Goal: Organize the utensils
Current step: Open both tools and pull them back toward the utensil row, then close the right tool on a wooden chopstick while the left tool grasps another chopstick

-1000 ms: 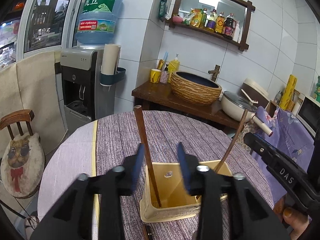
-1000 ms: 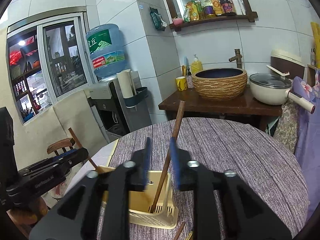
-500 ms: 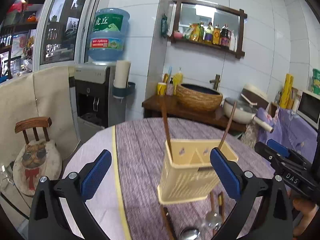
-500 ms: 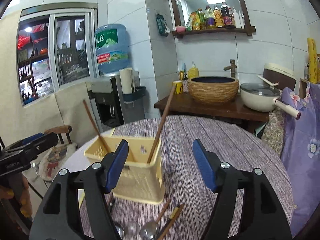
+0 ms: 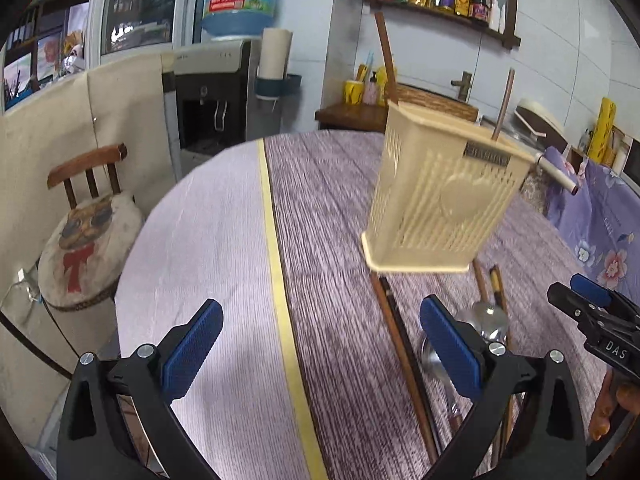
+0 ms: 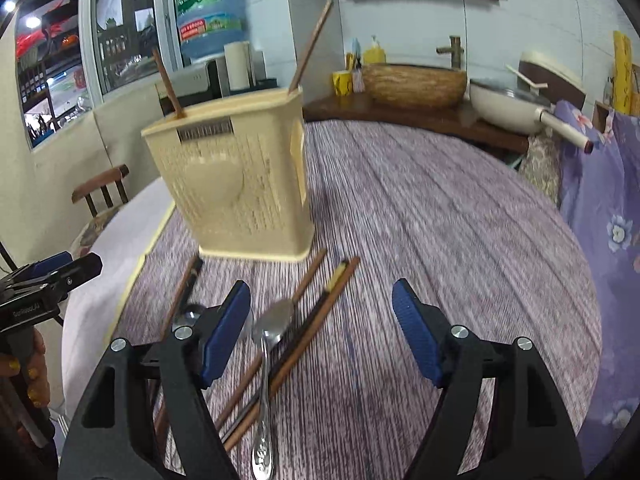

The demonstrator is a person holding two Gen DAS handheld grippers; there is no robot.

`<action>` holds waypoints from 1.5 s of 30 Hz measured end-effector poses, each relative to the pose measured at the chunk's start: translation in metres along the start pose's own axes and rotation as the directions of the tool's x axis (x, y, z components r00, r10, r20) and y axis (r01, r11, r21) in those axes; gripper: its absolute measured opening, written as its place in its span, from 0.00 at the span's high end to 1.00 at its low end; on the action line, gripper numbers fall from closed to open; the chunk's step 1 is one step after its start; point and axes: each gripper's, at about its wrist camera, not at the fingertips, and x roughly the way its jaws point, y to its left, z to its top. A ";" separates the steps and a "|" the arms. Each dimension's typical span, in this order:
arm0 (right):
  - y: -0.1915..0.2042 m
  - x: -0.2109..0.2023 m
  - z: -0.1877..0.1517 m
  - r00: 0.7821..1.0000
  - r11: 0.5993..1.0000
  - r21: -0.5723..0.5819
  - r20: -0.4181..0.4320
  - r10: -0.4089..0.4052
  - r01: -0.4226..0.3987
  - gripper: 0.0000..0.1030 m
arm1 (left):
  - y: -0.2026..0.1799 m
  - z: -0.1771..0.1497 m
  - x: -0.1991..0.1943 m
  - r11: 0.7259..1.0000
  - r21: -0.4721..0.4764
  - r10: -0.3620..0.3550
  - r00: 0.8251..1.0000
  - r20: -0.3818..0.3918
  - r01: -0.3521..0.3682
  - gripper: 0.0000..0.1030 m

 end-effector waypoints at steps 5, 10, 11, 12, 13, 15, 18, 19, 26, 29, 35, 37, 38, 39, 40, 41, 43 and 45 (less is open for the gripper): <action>-0.008 0.014 -0.020 0.997 0.998 0.063 -0.083 -0.011 0.016 0.45 | -0.002 -0.017 0.008 1.000 0.001 -0.016 0.998 -0.056 0.016 0.17; -0.008 0.027 -0.028 0.990 0.997 0.081 -0.142 -0.008 0.020 0.54 | -0.003 -0.023 0.016 1.000 0.005 -0.023 0.995 -0.094 0.023 0.27; -0.008 0.029 -0.028 0.989 0.997 0.081 -0.149 -0.005 0.017 0.54 | -0.005 -0.023 0.017 1.000 0.005 -0.025 0.995 -0.099 0.026 0.29; -0.006 0.032 -0.028 0.988 0.996 0.082 -0.155 -0.004 0.017 0.55 | -0.005 -0.024 0.018 1.000 0.006 -0.030 0.994 -0.104 0.030 0.30; -0.004 0.034 -0.027 0.987 0.996 0.082 -0.159 -0.006 0.019 0.55 | -0.007 -0.025 0.019 0.999 0.008 -0.033 0.994 -0.108 0.034 0.31; -0.002 0.038 -0.026 0.986 0.996 0.080 -0.168 -0.014 0.028 0.56 | -0.011 -0.025 0.020 0.999 0.018 -0.035 0.993 -0.111 0.038 0.32; 0.001 0.041 -0.027 0.983 0.996 0.080 -0.182 -0.020 0.036 0.57 | -0.018 -0.027 0.022 0.998 0.038 -0.039 0.992 -0.123 0.044 0.32; 0.002 0.042 -0.027 0.982 0.996 0.082 -0.186 -0.017 0.033 0.57 | -0.020 -0.028 0.023 0.998 0.045 -0.042 0.991 -0.127 0.049 0.32; 0.004 0.045 -0.029 0.981 0.996 0.069 -0.190 -0.034 0.048 0.57 | -0.036 -0.036 0.027 0.994 0.107 -0.022 0.989 -0.149 0.038 0.32; 0.003 0.046 -0.028 0.981 0.996 0.075 -0.191 -0.036 0.051 0.57 | -0.038 -0.037 0.030 0.994 0.099 -0.027 0.986 -0.163 0.044 0.32; 0.004 0.046 -0.027 0.980 0.996 0.063 -0.191 -0.056 0.069 0.57 | -0.038 -0.042 0.036 0.995 0.100 0.003 0.984 -0.177 0.015 0.37; 0.003 0.047 -0.026 0.980 0.995 0.071 -0.192 -0.054 0.069 0.57 | -0.040 -0.042 0.037 0.994 0.110 0.010 0.984 -0.176 0.010 0.37; 0.003 0.048 -0.026 0.979 0.995 0.074 -0.193 -0.059 0.074 0.57 | -0.041 -0.042 0.036 0.995 0.104 0.008 0.984 -0.179 0.011 0.37; 0.004 0.049 -0.025 0.979 0.994 0.072 -0.194 -0.064 0.079 0.57 | -0.042 -0.041 0.036 0.995 0.098 0.001 0.983 -0.181 0.017 0.38; 0.004 0.049 -0.025 0.979 0.994 0.070 -0.194 -0.068 0.083 0.57 | -0.043 -0.041 0.037 0.995 0.100 0.001 0.983 -0.184 0.018 0.38; 0.004 0.050 -0.024 0.978 0.994 0.068 -0.196 -0.076 0.090 0.57 | -0.045 -0.041 0.038 0.994 0.112 0.013 0.983 -0.183 0.007 0.38; 0.002 0.050 -0.024 0.978 0.994 0.065 -0.198 -0.070 0.084 0.59 | -0.046 -0.043 0.038 0.991 0.135 0.033 0.983 -0.180 -0.009 0.38; -0.002 0.050 -0.024 0.977 0.994 0.072 -0.201 -0.067 0.083 0.62 | -0.041 -0.041 0.038 0.993 0.121 0.029 0.983 -0.182 -0.007 0.37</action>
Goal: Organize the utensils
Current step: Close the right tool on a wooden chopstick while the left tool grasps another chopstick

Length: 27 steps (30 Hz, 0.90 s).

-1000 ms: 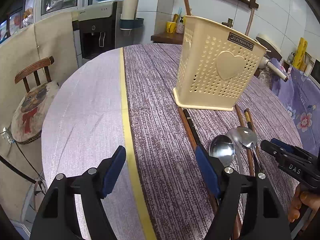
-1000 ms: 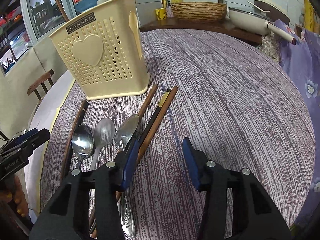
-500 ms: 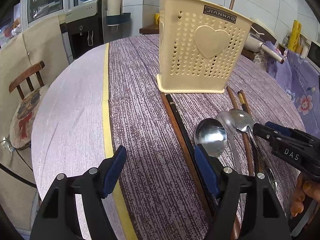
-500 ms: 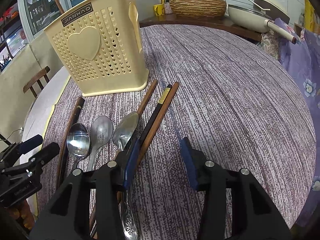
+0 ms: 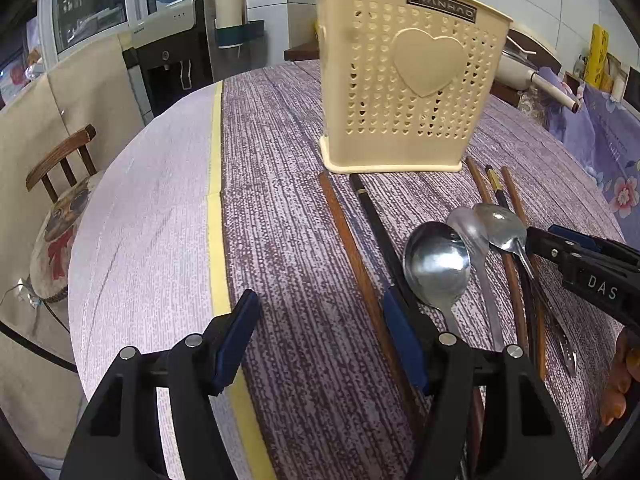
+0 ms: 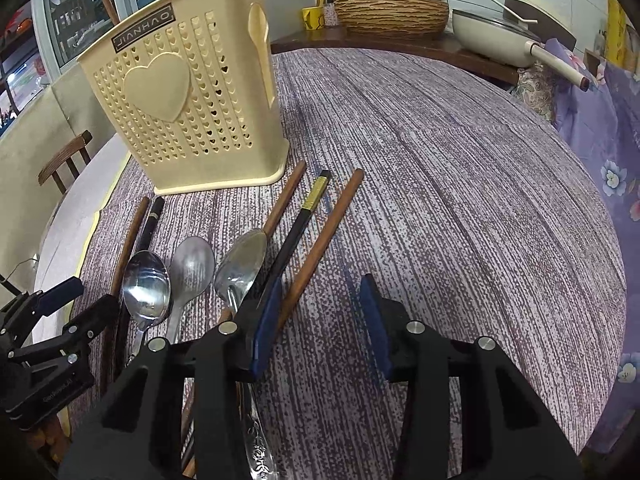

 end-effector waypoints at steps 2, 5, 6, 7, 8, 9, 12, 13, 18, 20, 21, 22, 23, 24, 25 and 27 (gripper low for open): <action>-0.004 0.000 0.001 1.000 1.000 0.013 -0.002 0.000 0.000 0.65 | 0.008 0.002 0.000 0.999 -0.032 -0.004 1.000 -0.005 0.004 0.38; -0.005 0.003 0.006 1.000 1.000 0.012 -0.006 -0.011 0.012 0.68 | 0.013 0.008 0.004 0.999 -0.043 0.000 1.000 -0.014 -0.001 0.39; -0.006 0.004 0.008 1.000 1.000 0.010 -0.006 -0.016 0.016 0.70 | 0.014 0.011 0.006 0.999 -0.040 0.000 1.000 -0.019 -0.001 0.40; -0.007 0.007 0.011 1.000 1.000 0.011 -0.006 -0.017 0.017 0.71 | 0.014 0.013 0.008 0.999 -0.039 -0.001 1.000 -0.023 0.000 0.40; -0.008 0.009 0.014 1.000 1.000 0.018 -0.008 -0.017 0.017 0.72 | 0.015 0.016 0.011 0.999 -0.040 -0.002 1.000 -0.029 0.001 0.42; -0.010 0.011 0.018 1.000 1.000 0.025 -0.010 -0.017 0.017 0.74 | 0.016 0.020 0.012 0.999 -0.043 -0.006 0.999 -0.034 0.004 0.43; -0.013 0.020 0.028 1.000 0.999 0.036 -0.009 -0.027 0.027 0.79 | 0.017 0.029 0.019 0.999 -0.051 -0.007 0.999 -0.044 0.004 0.49; -0.014 0.022 0.031 1.000 0.999 0.039 -0.010 -0.030 0.030 0.80 | 0.018 0.032 0.022 0.999 -0.050 -0.002 0.999 -0.047 0.000 0.50; -0.027 0.033 0.049 1.000 0.994 0.105 -0.022 -0.009 0.012 0.85 | 0.019 0.045 0.032 0.998 -0.060 0.002 0.998 -0.056 -0.006 0.59; -0.031 0.036 0.052 1.000 0.991 0.130 -0.024 -0.002 0.005 0.87 | 0.021 0.049 0.034 0.997 -0.073 -0.004 0.998 -0.062 -0.001 0.63; -0.032 0.038 0.054 1.000 0.990 0.141 -0.024 0.000 0.003 0.88 | 0.022 0.051 0.035 0.997 -0.077 -0.007 0.998 -0.063 0.002 0.65; -0.034 0.038 0.055 1.000 0.988 0.152 -0.025 0.004 -0.001 0.88 | 0.022 0.052 0.036 0.997 -0.081 -0.007 0.998 -0.064 0.002 0.66; -0.033 0.039 0.056 1.000 0.987 0.160 -0.025 0.007 -0.003 0.89 | 0.021 0.052 0.036 0.997 -0.083 -0.007 0.998 -0.064 0.002 0.67; -0.035 0.040 0.058 1.000 0.986 0.167 -0.026 0.009 -0.005 0.89 | 0.022 0.053 0.036 0.996 -0.084 -0.008 0.998 -0.065 0.002 0.68; -0.034 0.041 0.059 1.000 0.985 0.171 -0.027 0.009 -0.004 0.89 | 0.022 0.054 0.037 0.996 -0.086 -0.009 0.998 -0.065 0.003 0.69; -0.033 0.043 0.061 1.000 0.985 0.174 -0.027 0.004 0.000 0.89 | 0.024 0.056 0.038 0.996 -0.090 -0.011 0.998 -0.067 0.005 0.71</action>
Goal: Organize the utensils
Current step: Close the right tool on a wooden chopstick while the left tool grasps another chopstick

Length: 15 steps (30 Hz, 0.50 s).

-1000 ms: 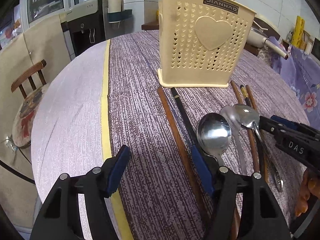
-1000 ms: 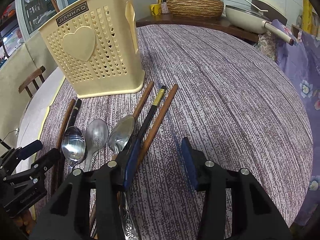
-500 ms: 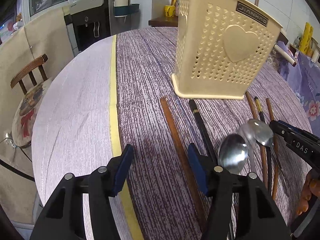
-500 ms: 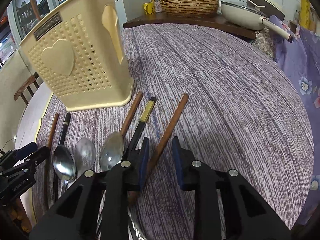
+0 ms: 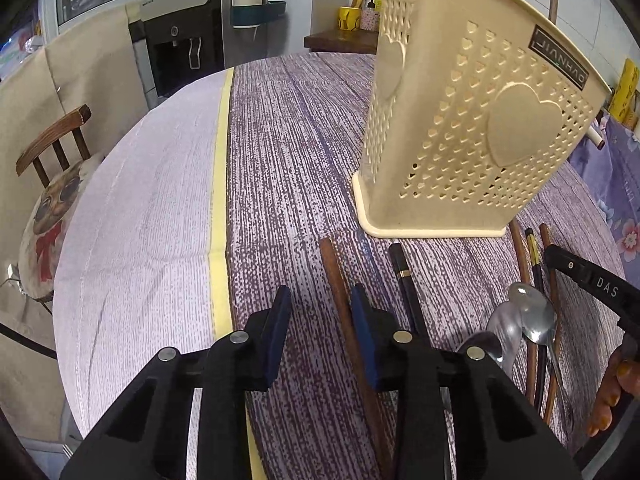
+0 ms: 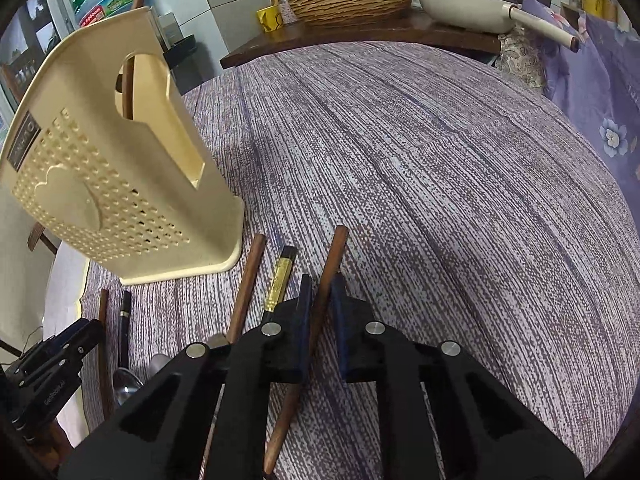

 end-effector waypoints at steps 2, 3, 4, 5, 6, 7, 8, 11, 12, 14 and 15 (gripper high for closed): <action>0.001 0.001 0.001 1.000 1.000 -0.001 0.000 -0.007 0.007 0.89 | 0.000 0.001 0.001 1.000 -0.007 0.002 1.000 -0.003 -0.002 0.73; 0.002 0.001 0.001 1.000 1.000 -0.005 0.001 -0.009 0.009 0.89 | 0.000 0.001 0.001 1.000 -0.006 0.005 1.000 -0.004 -0.005 0.75; 0.003 0.001 0.001 1.000 1.000 -0.010 0.003 -0.012 0.012 0.89 | 0.000 0.003 0.002 1.000 -0.005 0.006 1.000 -0.004 -0.006 0.76; 0.003 0.001 0.001 1.000 1.000 -0.013 0.004 -0.014 0.014 0.89 | 0.000 0.004 0.002 1.000 -0.004 0.007 1.000 -0.004 -0.007 0.78; 0.003 0.000 0.002 1.000 1.000 -0.011 0.005 -0.013 0.013 0.90 | 0.000 0.005 0.003 1.000 -0.004 0.008 1.000 -0.004 -0.008 0.80; 0.001 0.000 0.003 1.000 1.000 -0.008 0.004 -0.011 0.011 0.90 | -0.001 0.005 0.004 1.000 -0.006 0.008 1.000 -0.004 -0.008 0.82; 0.001 0.000 0.002 1.000 1.000 -0.006 0.005 -0.009 0.009 0.90 | 0.000 0.005 0.004 1.000 -0.010 0.007 1.000 -0.004 -0.007 0.86; 0.000 0.000 0.001 1.000 1.000 0.009 0.007 -0.001 0.001 0.90 | 0.001 0.007 0.005 1.000 -0.025 0.000 1.000 -0.007 0.000 0.91; 0.000 0.000 0.001 1.000 1.000 0.012 0.009 0.000 0.000 0.90 | 0.002 0.007 0.005 1.000 -0.028 -0.003 1.000 -0.007 0.003 0.91; 0.000 0.000 0.000 1.000 1.000 0.014 0.010 0.001 -0.001 0.90 | 0.002 0.007 0.005 0.999 -0.033 -0.006 1.000 -0.007 0.005 0.91; -0.001 0.001 0.001 1.000 1.000 0.019 0.010 0.004 -0.004 0.90 | 0.002 0.007 0.005 0.999 -0.034 -0.007 1.000 -0.007 0.006 0.91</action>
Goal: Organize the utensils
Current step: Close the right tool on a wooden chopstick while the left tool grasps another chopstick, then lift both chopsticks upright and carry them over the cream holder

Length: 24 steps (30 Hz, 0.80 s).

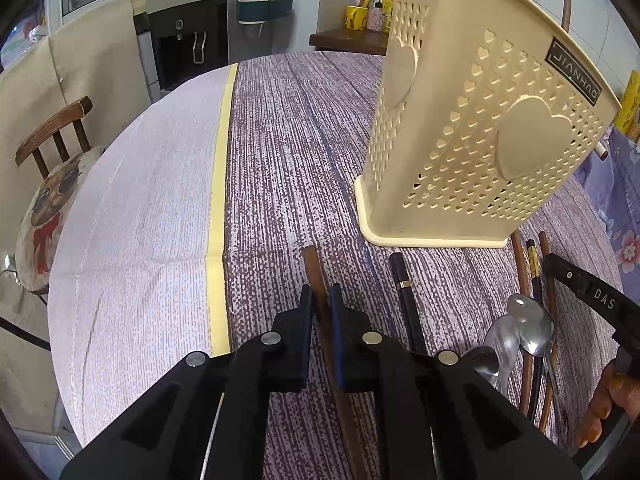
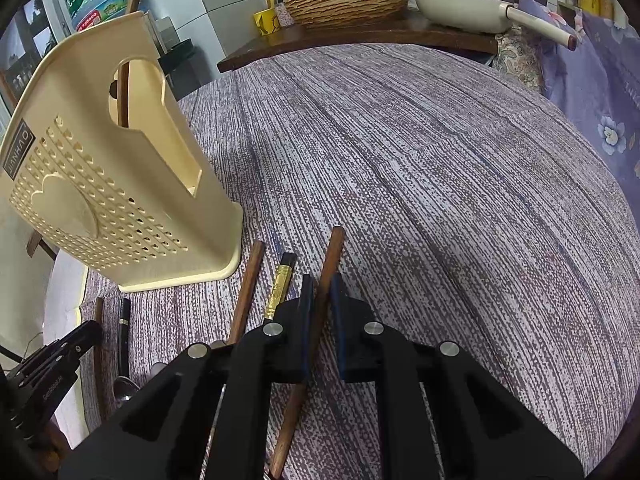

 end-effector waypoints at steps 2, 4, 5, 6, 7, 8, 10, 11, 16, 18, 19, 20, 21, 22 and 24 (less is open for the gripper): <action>-0.001 0.000 -0.001 1.000 1.000 0.010 0.003 0.006 -0.006 0.90 | 0.000 0.000 0.000 1.000 -0.004 -0.003 1.000 0.000 0.003 0.91; -0.002 0.000 -0.001 1.000 1.000 0.017 0.006 0.010 -0.010 0.90 | 0.002 0.000 0.001 1.000 -0.015 -0.013 1.000 -0.002 0.013 0.91; -0.002 0.000 -0.001 1.000 1.000 0.023 0.007 0.015 -0.015 0.90 | 0.003 0.000 0.001 1.000 -0.021 -0.017 1.000 -0.002 0.017 0.91; -0.004 0.000 -0.001 1.000 0.999 0.034 0.008 0.023 -0.024 0.91 | 0.004 0.000 0.001 0.999 -0.025 -0.022 1.000 -0.003 0.022 0.91; -0.004 0.000 -0.002 1.000 0.999 0.042 0.010 0.030 -0.030 0.91 | 0.004 0.000 0.001 0.999 -0.031 -0.027 1.000 -0.003 0.027 0.91; -0.005 0.001 -0.002 0.999 0.998 0.050 0.012 0.037 -0.038 0.91 | 0.005 0.000 0.001 0.999 -0.038 -0.033 0.999 -0.003 0.033 0.91; -0.007 0.001 -0.004 0.998 0.996 0.069 0.018 0.054 -0.055 0.91 | 0.007 0.000 0.001 0.997 -0.053 -0.051 0.999 -0.004 0.051 0.91; -0.008 0.000 -0.004 0.998 0.995 0.077 0.023 0.063 -0.065 0.91 | 0.009 0.000 0.002 0.996 -0.061 -0.061 0.998 -0.005 0.061 0.92; -0.012 -0.011 -0.004 0.992 0.988 0.106 0.071 0.106 -0.113 0.91 | 0.011 0.000 -0.003 0.994 -0.074 -0.077 0.997 0.010 0.078 0.92; -0.015 -0.020 -0.003 0.990 0.989 0.101 0.102 0.095 -0.105 0.91 | 0.013 0.001 -0.007 0.994 -0.075 -0.078 0.997 0.020 0.079 0.92; -0.018 -0.024 -0.002 0.988 0.987 0.111 0.113 0.104 -0.116 0.91 | 0.014 0.001 -0.009 0.993 -0.080 -0.081 0.996 0.025 0.083 0.92; -0.021 -0.028 -0.001 0.985 0.985 0.118 0.127 0.114 -0.129 0.91 | 0.016 0.002 -0.012 0.992 -0.085 -0.086 0.996 0.034 0.088 0.92; -0.023 -0.032 0.000 0.984 0.984 0.116 0.136 0.116 -0.133 0.91 | 0.017 0.003 -0.016 0.992 -0.088 -0.089 0.995 0.043 0.092 0.92; -0.023 -0.037 0.001 0.982 0.985 0.110 0.147 0.117 -0.134 0.91 | 0.017 0.004 -0.019 0.992 -0.088 -0.091 0.995 0.051 0.095 0.92; -0.024 -0.048 0.002 0.976 0.985 0.097 0.179 0.122 -0.141 0.91 | 0.017 0.005 -0.028 0.990 -0.088 -0.100 0.992 0.074 0.106 0.92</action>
